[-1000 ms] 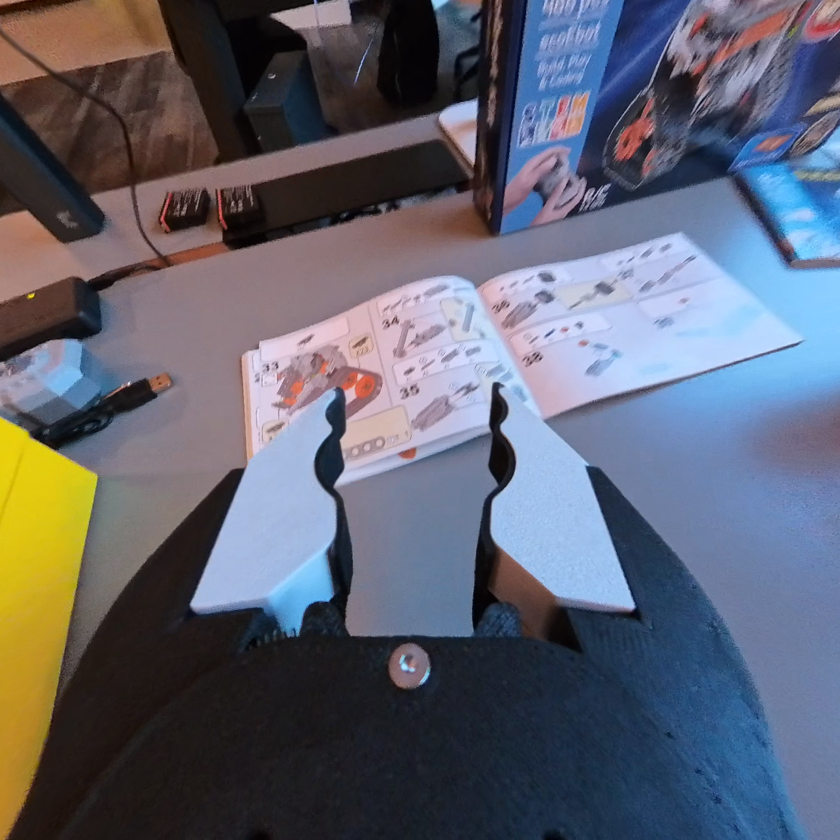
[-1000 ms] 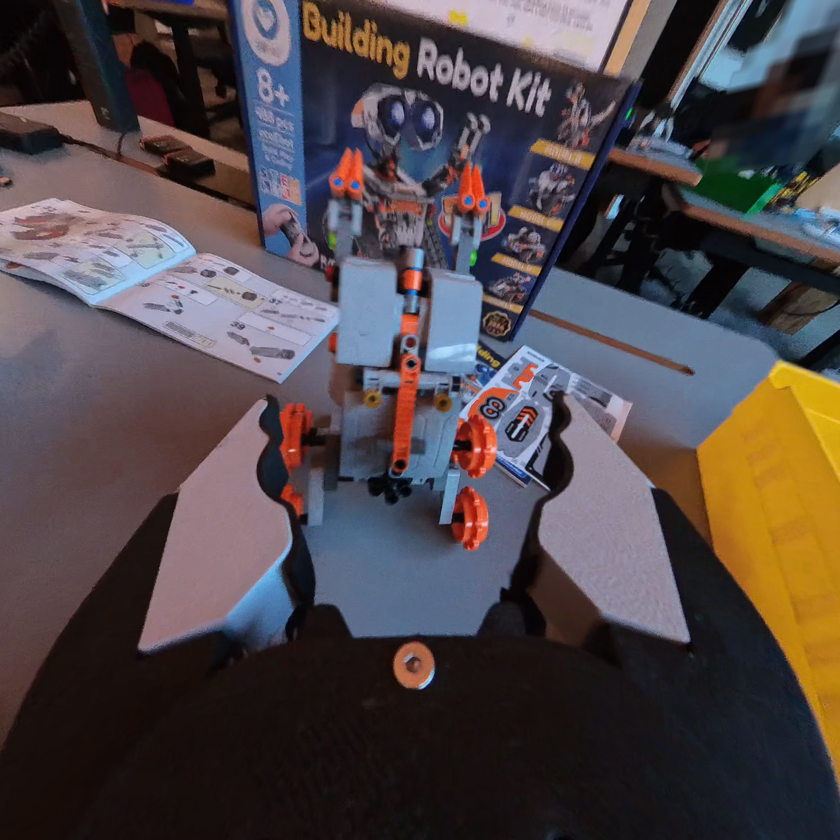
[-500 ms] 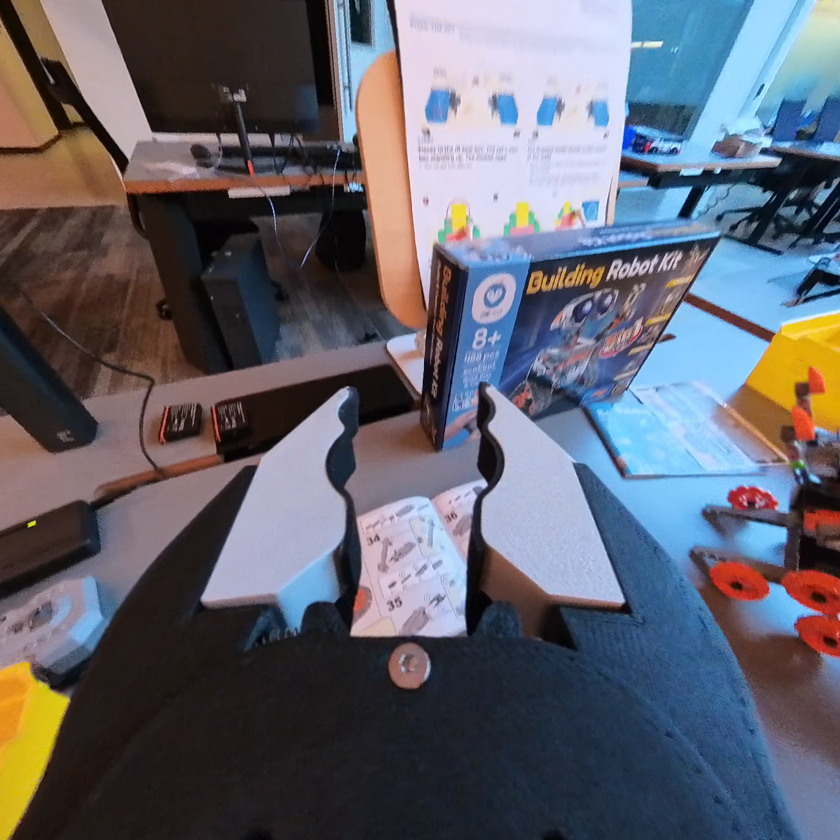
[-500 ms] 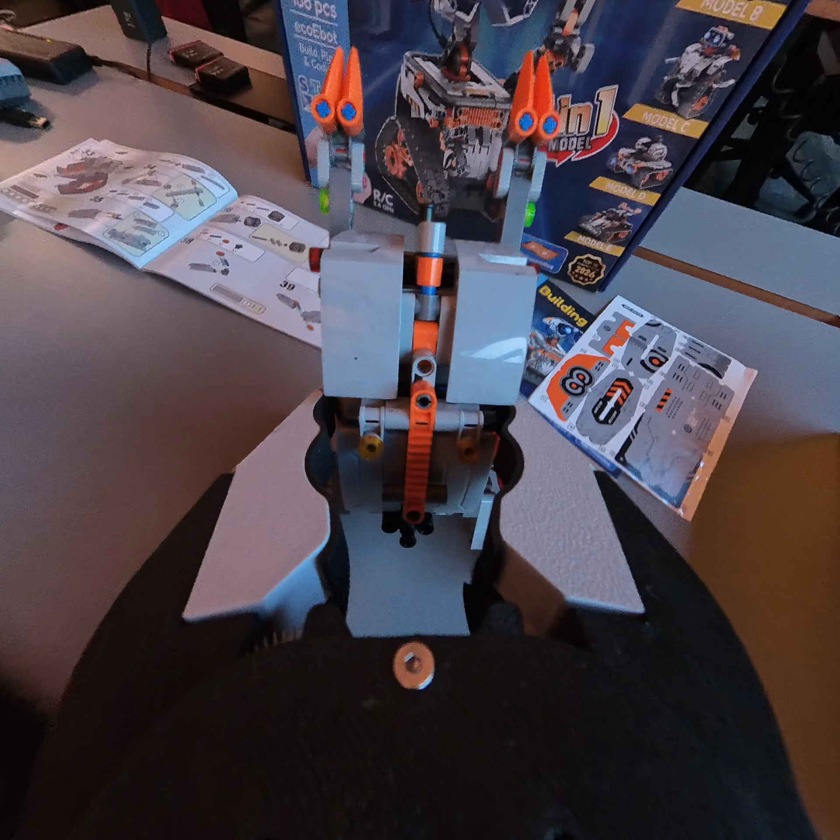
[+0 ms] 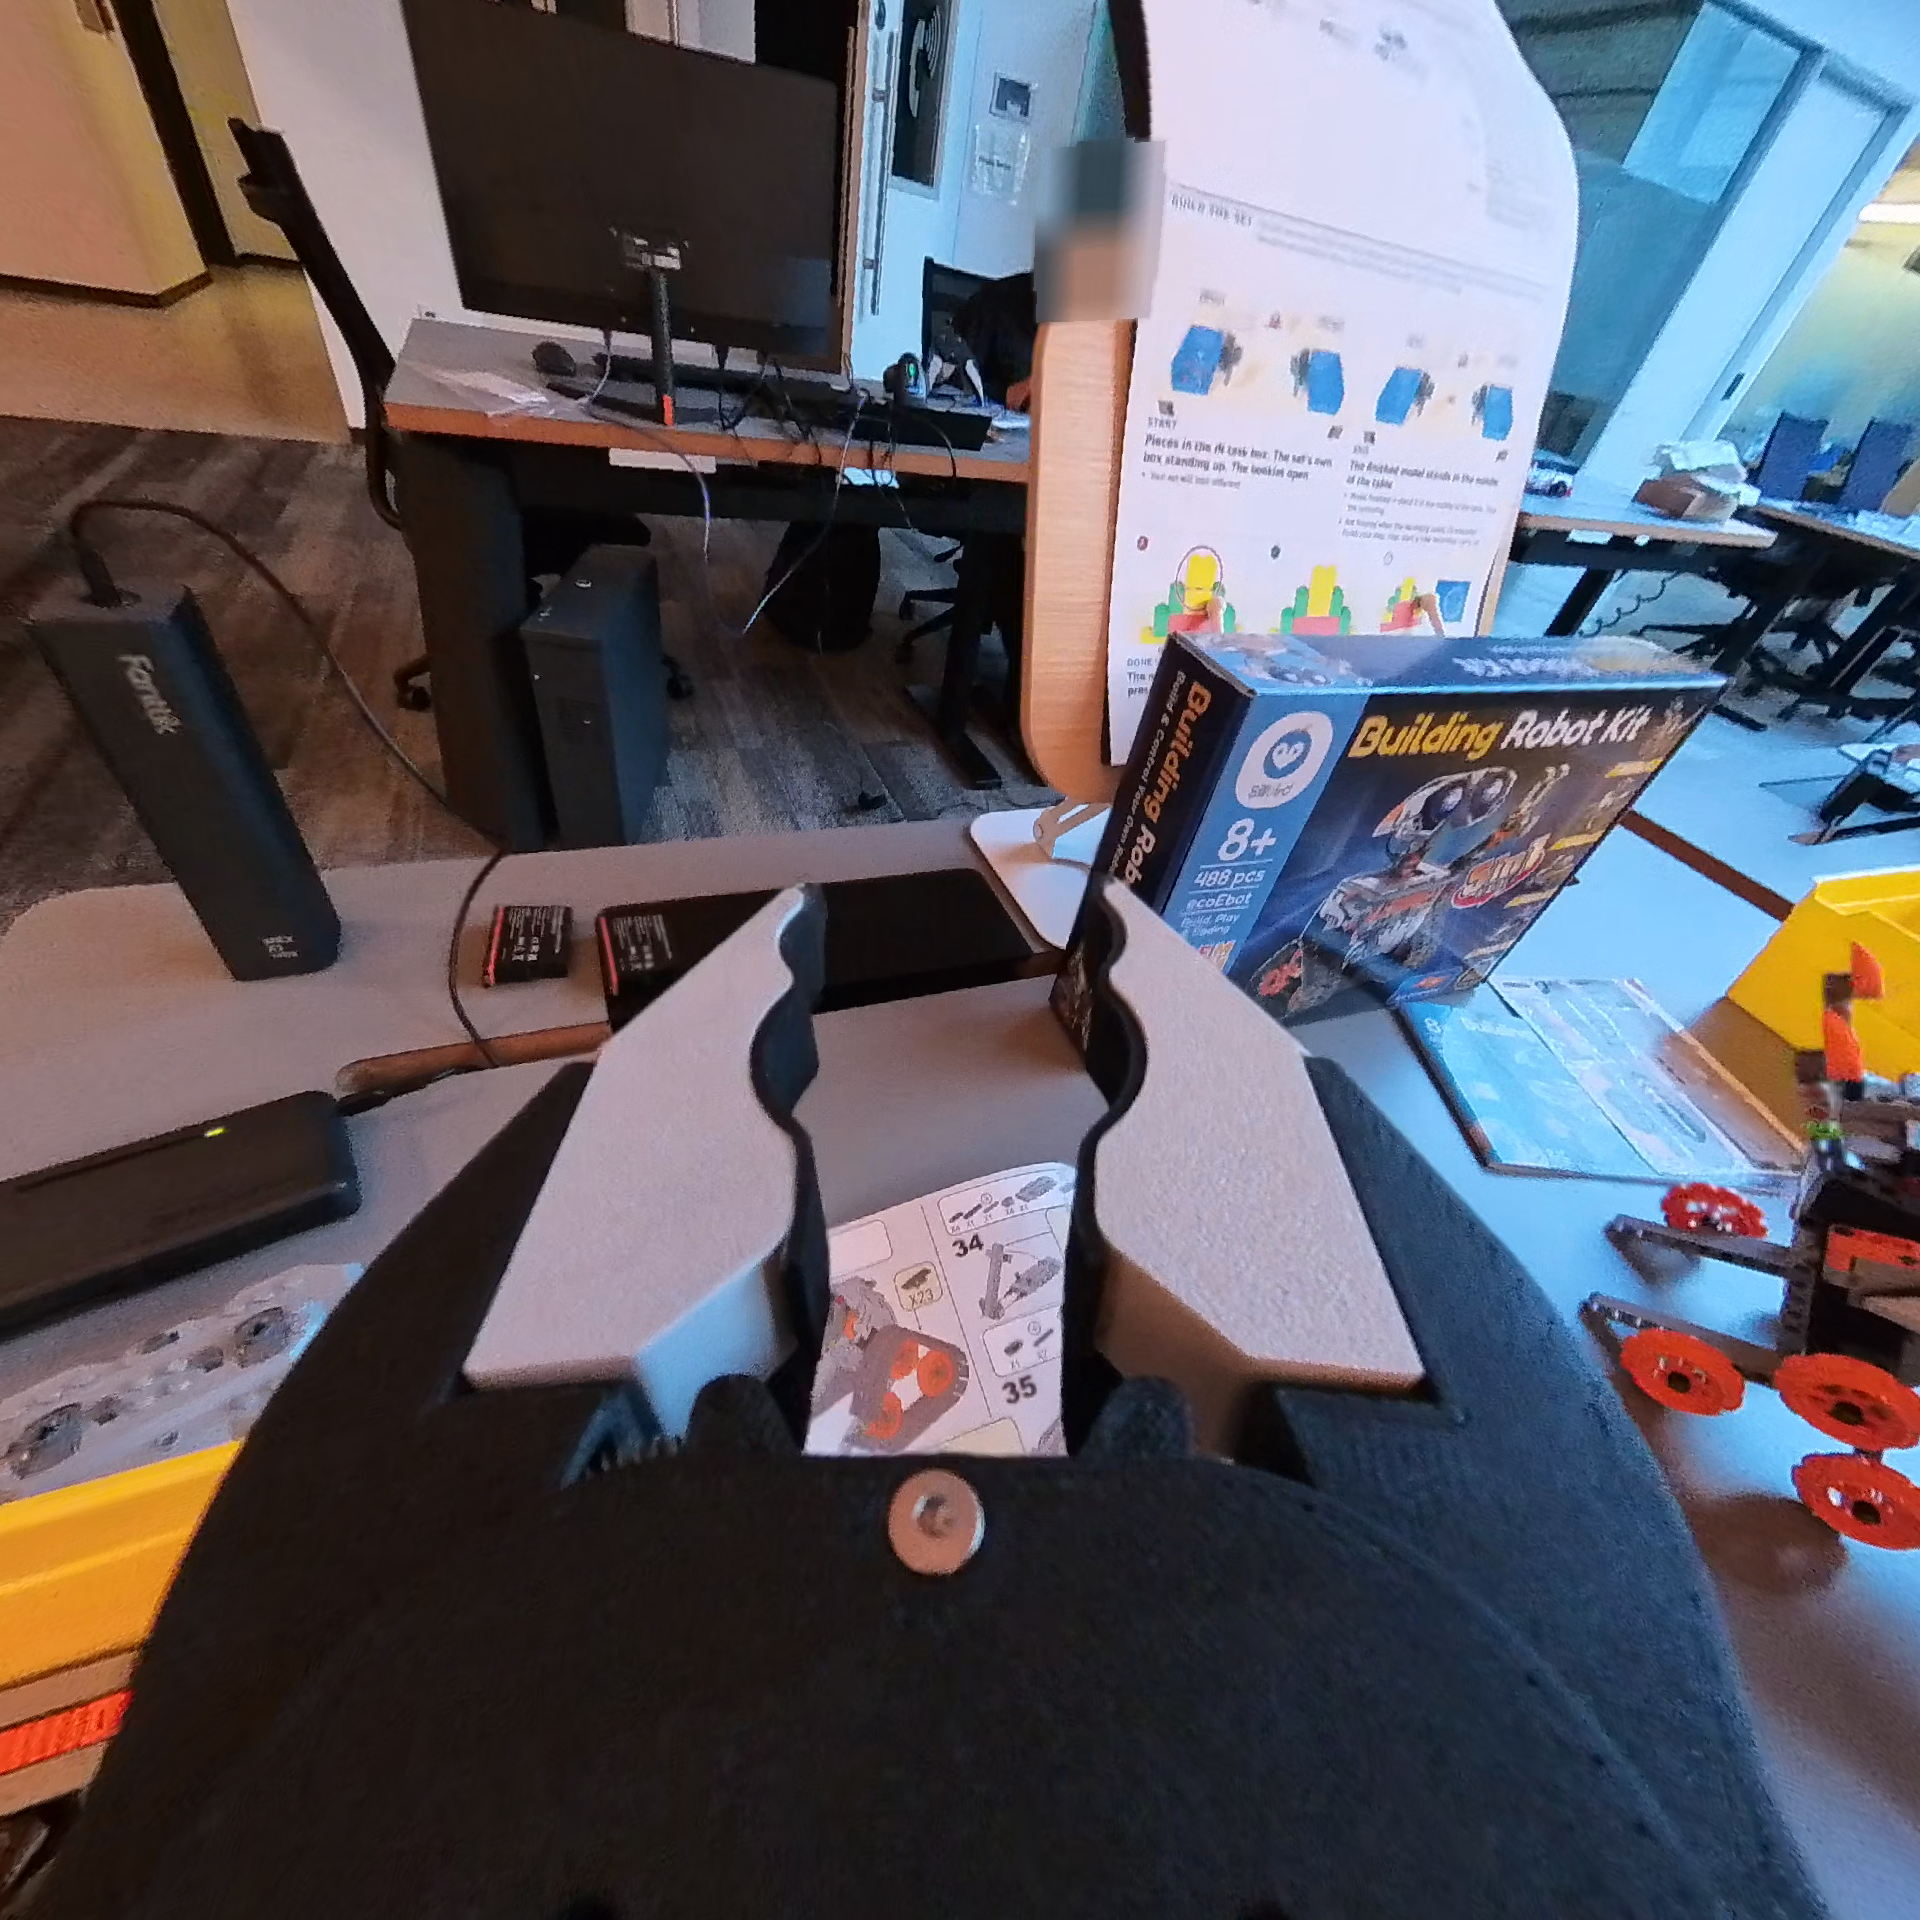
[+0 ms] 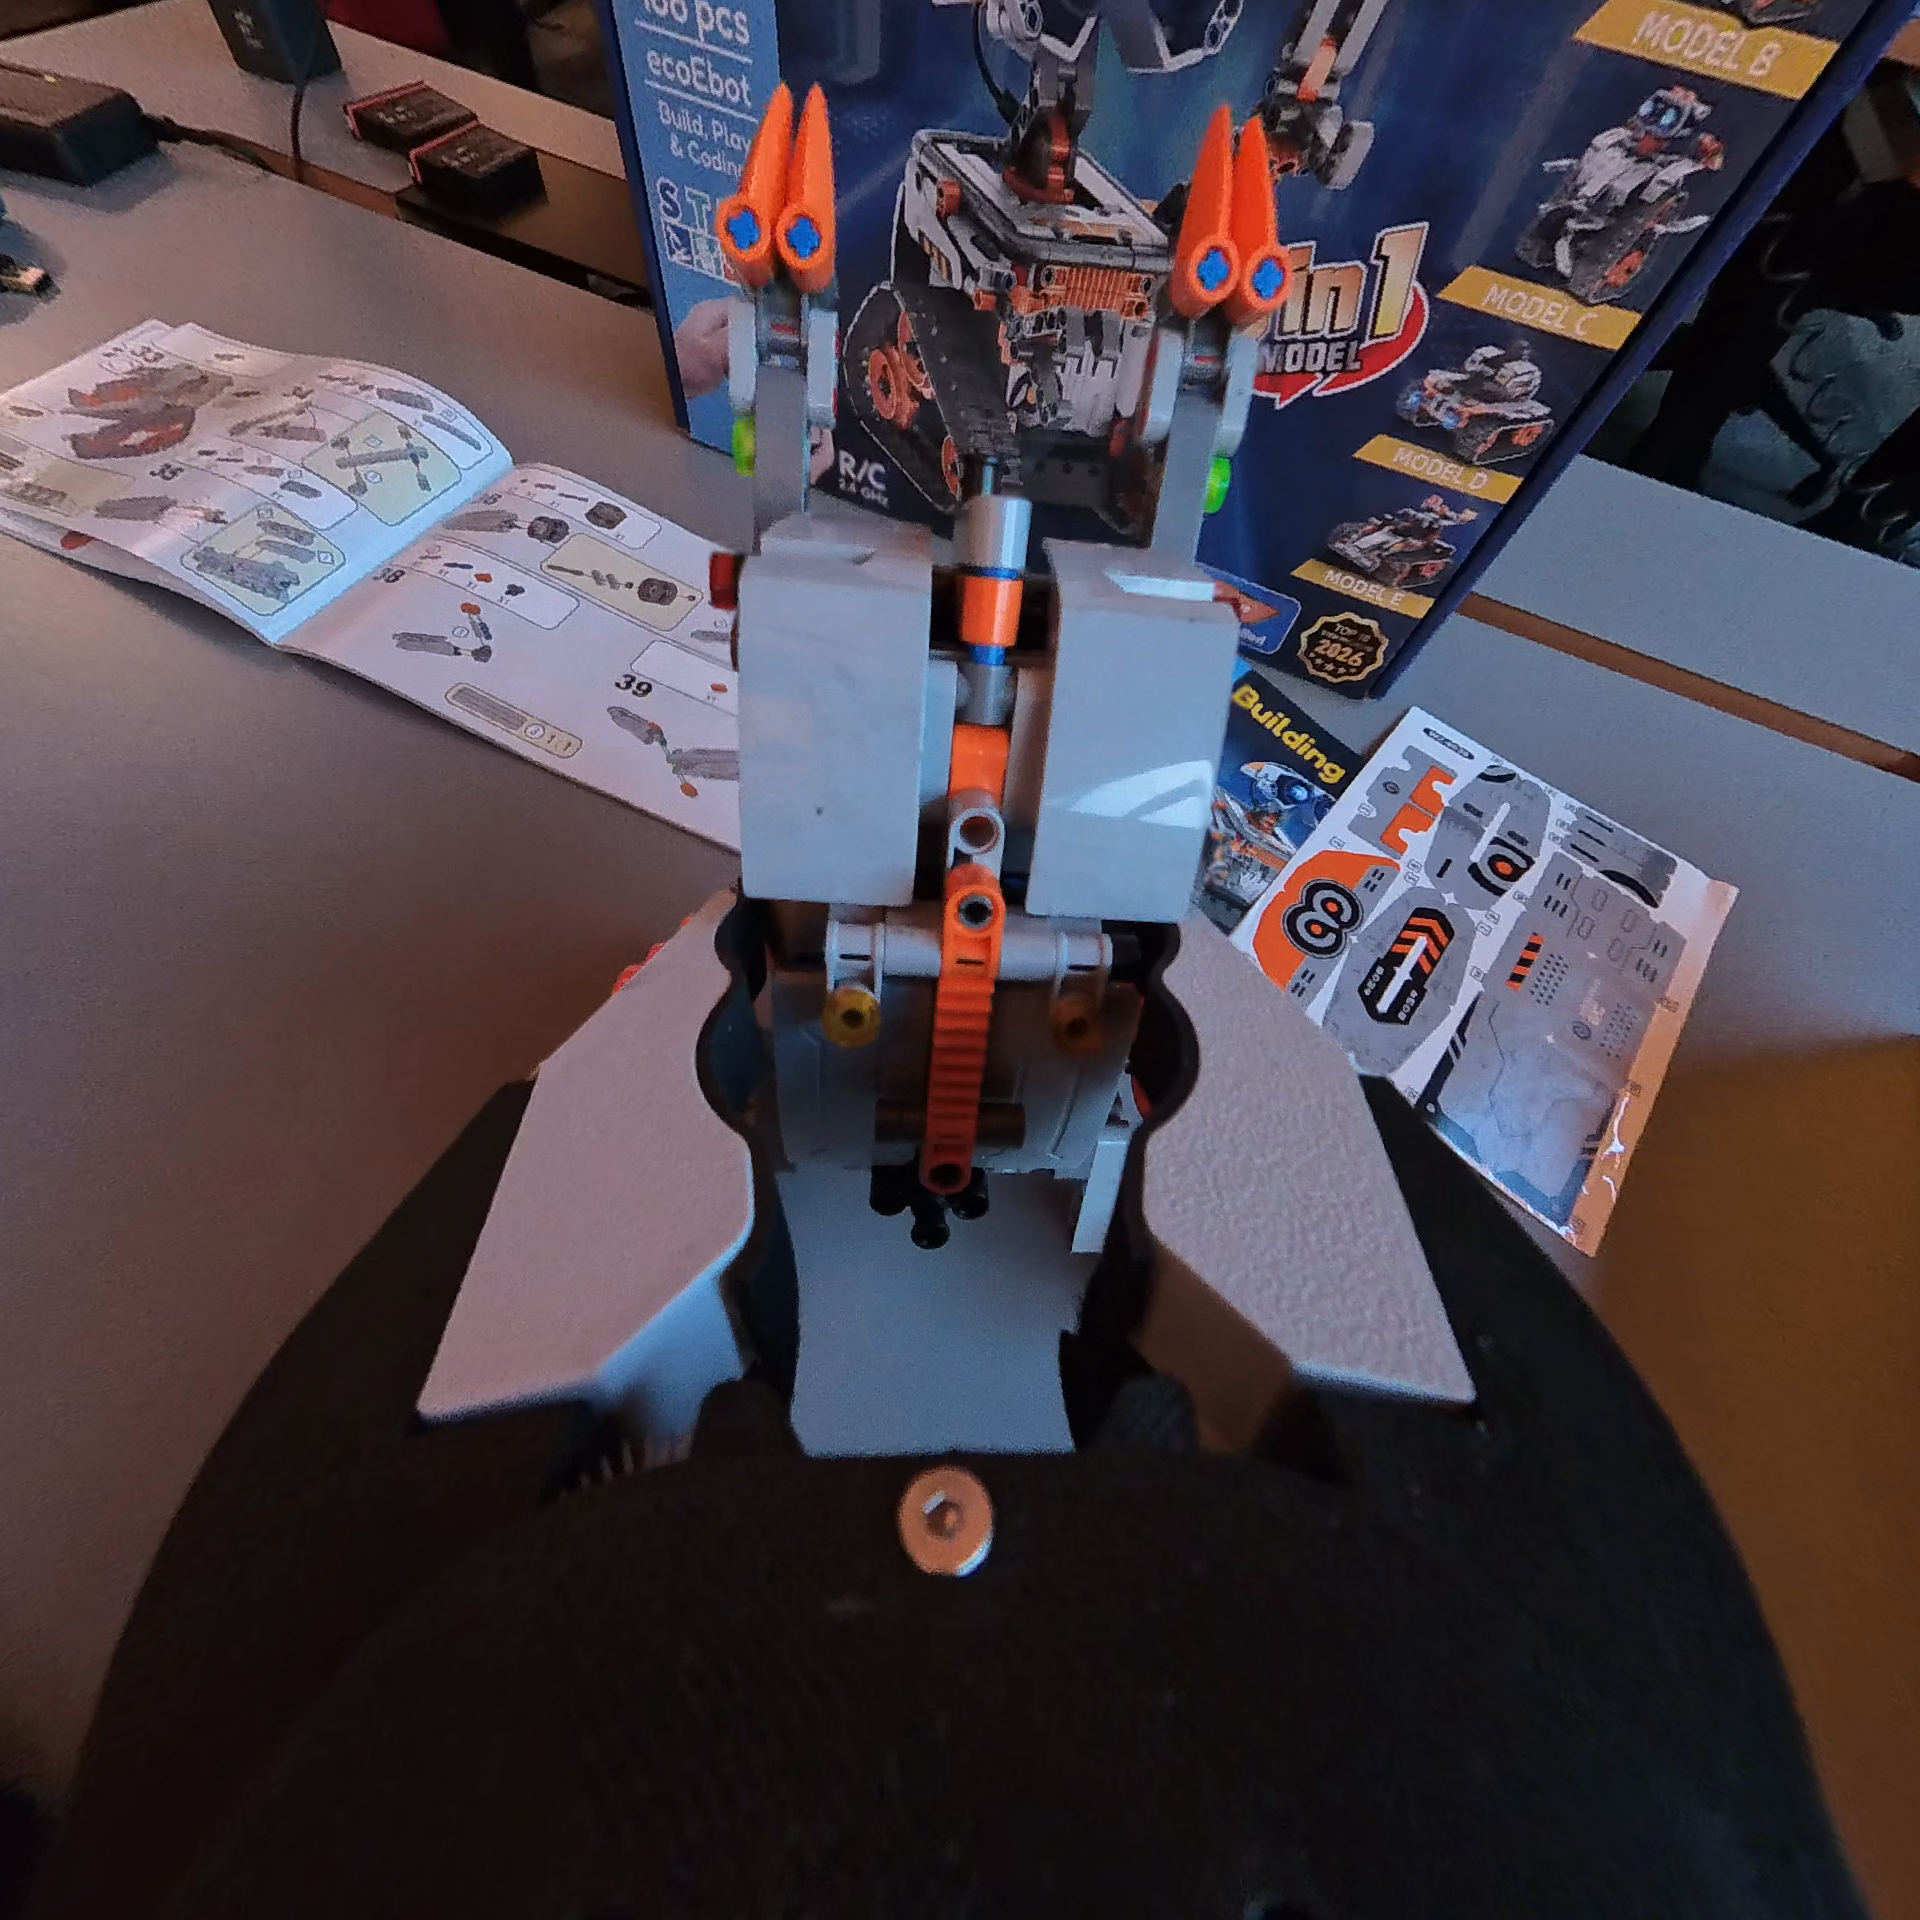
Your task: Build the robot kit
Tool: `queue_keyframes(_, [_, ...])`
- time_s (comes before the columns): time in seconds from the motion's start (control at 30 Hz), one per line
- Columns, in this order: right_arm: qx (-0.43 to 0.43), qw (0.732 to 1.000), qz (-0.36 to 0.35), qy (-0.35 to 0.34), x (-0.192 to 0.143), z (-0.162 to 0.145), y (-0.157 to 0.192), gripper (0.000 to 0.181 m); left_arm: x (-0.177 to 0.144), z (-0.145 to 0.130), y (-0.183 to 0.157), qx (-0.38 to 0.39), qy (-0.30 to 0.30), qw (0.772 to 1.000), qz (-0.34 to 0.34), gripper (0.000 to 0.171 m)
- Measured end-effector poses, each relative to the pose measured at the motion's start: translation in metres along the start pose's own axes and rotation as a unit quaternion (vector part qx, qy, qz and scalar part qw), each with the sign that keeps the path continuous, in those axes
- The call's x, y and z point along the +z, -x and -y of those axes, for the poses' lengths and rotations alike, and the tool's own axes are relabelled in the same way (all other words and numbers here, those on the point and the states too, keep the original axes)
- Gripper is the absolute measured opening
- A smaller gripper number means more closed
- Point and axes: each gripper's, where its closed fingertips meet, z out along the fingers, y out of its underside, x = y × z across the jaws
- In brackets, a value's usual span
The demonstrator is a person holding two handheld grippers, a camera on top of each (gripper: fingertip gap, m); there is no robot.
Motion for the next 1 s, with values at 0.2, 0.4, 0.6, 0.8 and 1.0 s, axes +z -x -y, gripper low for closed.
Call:
queue_keyframes(0.2, [0.009, 1.0, -0.02, 0.011, -0.031, -0.018, -0.003, 0.07, -0.003, 0.005, 0.002, -0.002, -0.004, 1.0, -0.005, 0.049])
queue_keyframes(0.4, [-0.009, 0.998, -0.064, 0.024, -0.022, -0.011, -0.008, 0.074, 0.005, -0.002, -0.018, -0.032, 0.024, 0.998, -0.038, 0.058])
queue_keyframes(0.6, [-0.07, 0.979, -0.157, -0.112, -0.071, 0.087, -0.006, 0.092, -0.003, -0.012, -0.026, -0.057, 0.066, 0.993, -0.082, 0.053])
queue_keyframes(0.8, [-0.031, 0.987, 0.07, -0.142, -0.033, 0.158, 0.088, 0.095, -0.015, -0.043, -0.009, -0.035, 0.181, 0.981, -0.058, 0.045])
queue_keyframes(1.0, [-0.053, 0.956, 0.245, -0.15, 0.061, 0.205, 0.195, 0.059, -0.047, -0.068, 0.014, 0.059, 0.296, 0.952, 0.051, 0.035])
